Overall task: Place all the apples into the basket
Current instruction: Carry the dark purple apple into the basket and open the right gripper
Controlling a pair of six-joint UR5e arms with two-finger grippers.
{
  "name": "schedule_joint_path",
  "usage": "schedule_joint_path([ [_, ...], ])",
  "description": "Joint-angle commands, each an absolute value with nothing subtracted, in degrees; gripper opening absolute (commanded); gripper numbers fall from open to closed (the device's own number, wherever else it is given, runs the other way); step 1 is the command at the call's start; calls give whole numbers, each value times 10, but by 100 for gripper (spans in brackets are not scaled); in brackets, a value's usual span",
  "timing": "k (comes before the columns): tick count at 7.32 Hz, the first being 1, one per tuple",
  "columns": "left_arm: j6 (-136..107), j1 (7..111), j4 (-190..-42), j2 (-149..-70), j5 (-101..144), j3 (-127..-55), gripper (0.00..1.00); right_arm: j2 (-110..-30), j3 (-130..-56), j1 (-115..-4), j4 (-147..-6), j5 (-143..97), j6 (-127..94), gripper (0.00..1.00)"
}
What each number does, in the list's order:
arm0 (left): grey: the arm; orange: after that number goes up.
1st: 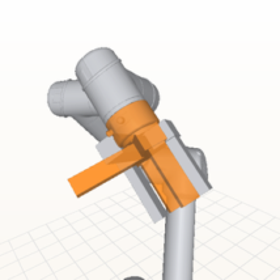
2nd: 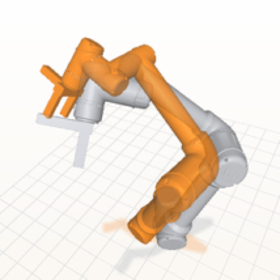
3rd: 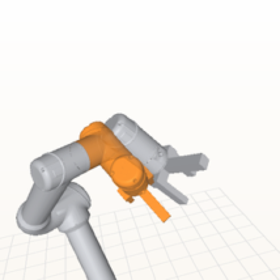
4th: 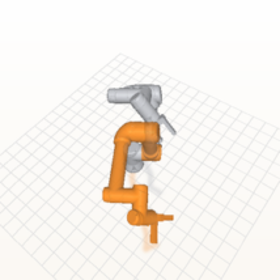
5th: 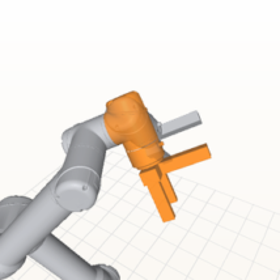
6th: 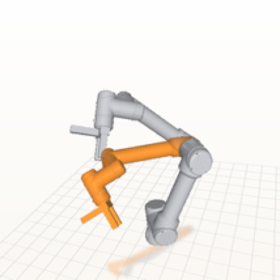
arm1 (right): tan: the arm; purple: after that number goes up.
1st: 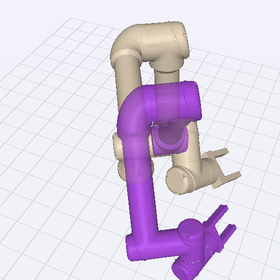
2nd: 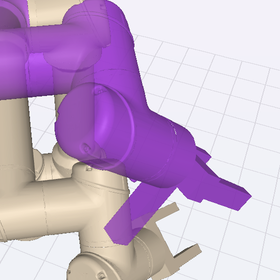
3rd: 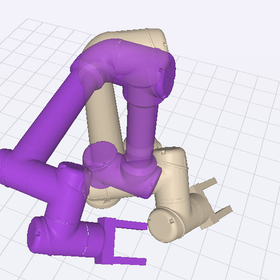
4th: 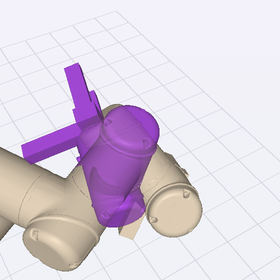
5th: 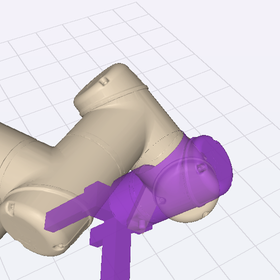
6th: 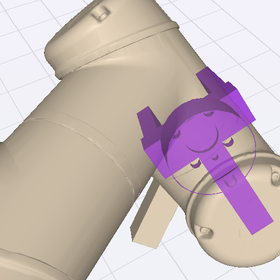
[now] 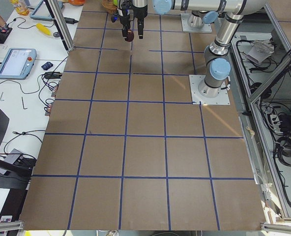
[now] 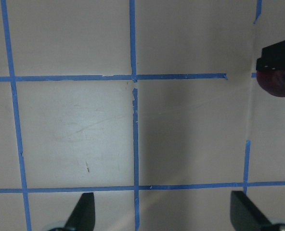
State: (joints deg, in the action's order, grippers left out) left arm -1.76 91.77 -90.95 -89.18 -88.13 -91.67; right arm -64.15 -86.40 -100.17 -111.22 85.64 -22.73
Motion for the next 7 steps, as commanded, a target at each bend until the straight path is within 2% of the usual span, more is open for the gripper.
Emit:
schedule_joint_path([
  [1, -16, 917, -910, -890, -880, -917, 100, -678, -810, -840, -1022, 887, -97, 0],
  [3, -16, 916, -910, -891, -880, -917, 100, -651, -793, -745, -1021, 935, 105, 0],
  [4, -16, 916, -910, -891, -880, -917, 100, -622, -789, -711, -1078, 951, 136, 0],
  [7, -15, 916, -909, -891, -880, -917, 100, -585, -790, -697, -1111, 944, 142, 0],
])
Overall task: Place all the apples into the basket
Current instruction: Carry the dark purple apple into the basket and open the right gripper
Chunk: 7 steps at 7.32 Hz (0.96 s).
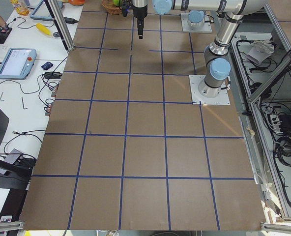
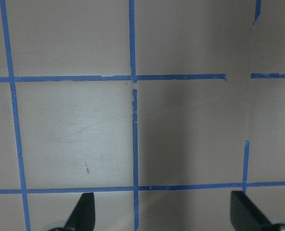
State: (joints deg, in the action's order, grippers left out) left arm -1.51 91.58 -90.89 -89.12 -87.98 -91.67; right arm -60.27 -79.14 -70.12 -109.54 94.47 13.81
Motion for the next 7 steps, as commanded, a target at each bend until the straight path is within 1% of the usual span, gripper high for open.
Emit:
schedule_joint_path([
  [1, -15, 916, -909, -891, -880, -917, 100, -574, -792, -696, -1139, 942, 155, 0],
  [2, -15, 916, -910, -892, -880, -917, 100, -566, -795, -697, -1145, 908, 155, 2],
  [3, -16, 916, -909, -891, -880, -917, 100, -557, -791, -696, -1145, 890, 156, 10],
  [4, -15, 916, -909, -892, -880, -917, 100, -556, -792, -696, -1145, 889, 156, 31],
  [5, -15, 916, -909, -892, -880, -917, 100, -553, -793, -696, -1146, 895, 158, 70],
  [6, -15, 916, -909, -891, -880, -917, 100, -553, -797, -695, -1144, 896, 163, 100],
  [7, -15, 915, -909, -891, -880, -917, 100, -555, -797, -695, -1143, 898, 163, 100],
])
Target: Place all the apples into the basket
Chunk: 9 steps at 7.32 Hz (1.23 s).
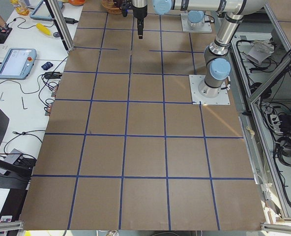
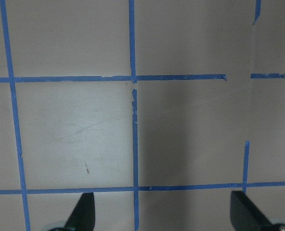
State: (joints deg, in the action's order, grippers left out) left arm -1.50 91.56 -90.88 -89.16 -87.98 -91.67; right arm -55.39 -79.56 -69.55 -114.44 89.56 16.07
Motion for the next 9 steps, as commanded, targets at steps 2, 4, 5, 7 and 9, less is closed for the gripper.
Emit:
schedule_joint_path([
  [2, -15, 915, -909, -891, -880, -917, 100, -582, -792, -696, -1116, 897, 163, 100],
  [4, -15, 915, -909, -891, -880, -917, 100, -678, -797, -720, -1009, 889, 153, 100],
  [5, -15, 915, -909, -891, -880, -917, 100, -727, -800, -756, -963, 892, 129, 100],
  [7, -15, 914, -909, -891, -879, -917, 100, -789, -823, -841, -902, 896, 48, 100],
  [9, -15, 914, -909, -891, -879, -917, 100, -846, -847, -897, -899, 890, 35, 100],
])
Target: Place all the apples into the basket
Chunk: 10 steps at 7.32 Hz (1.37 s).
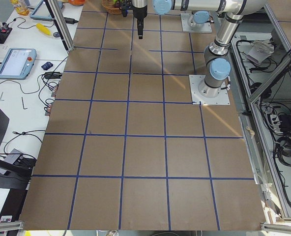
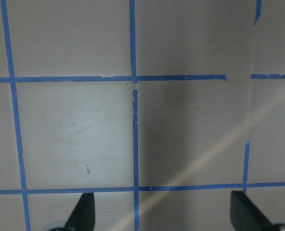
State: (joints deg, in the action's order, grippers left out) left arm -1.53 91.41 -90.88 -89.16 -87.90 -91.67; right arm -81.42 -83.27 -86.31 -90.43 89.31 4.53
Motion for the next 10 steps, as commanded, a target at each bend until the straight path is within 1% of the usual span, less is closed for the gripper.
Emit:
schedule_joint_path([
  [1, -15, 914, -909, -892, -879, -916, 100, -861, -864, -907, -887, 889, 35, 100],
  [3, -15, 914, -909, -891, -878, -916, 100, -886, -880, -903, -877, 889, 35, 100],
  [4, -15, 914, -909, -891, -878, -916, 100, -883, -891, -900, -881, 890, 36, 100],
  [7, -15, 914, -909, -892, -878, -916, 100, -903, -899, -900, -832, 891, 33, 100],
  [10, -15, 913, -909, -894, -878, -914, 100, -911, -900, -899, -826, 893, 33, 100],
])
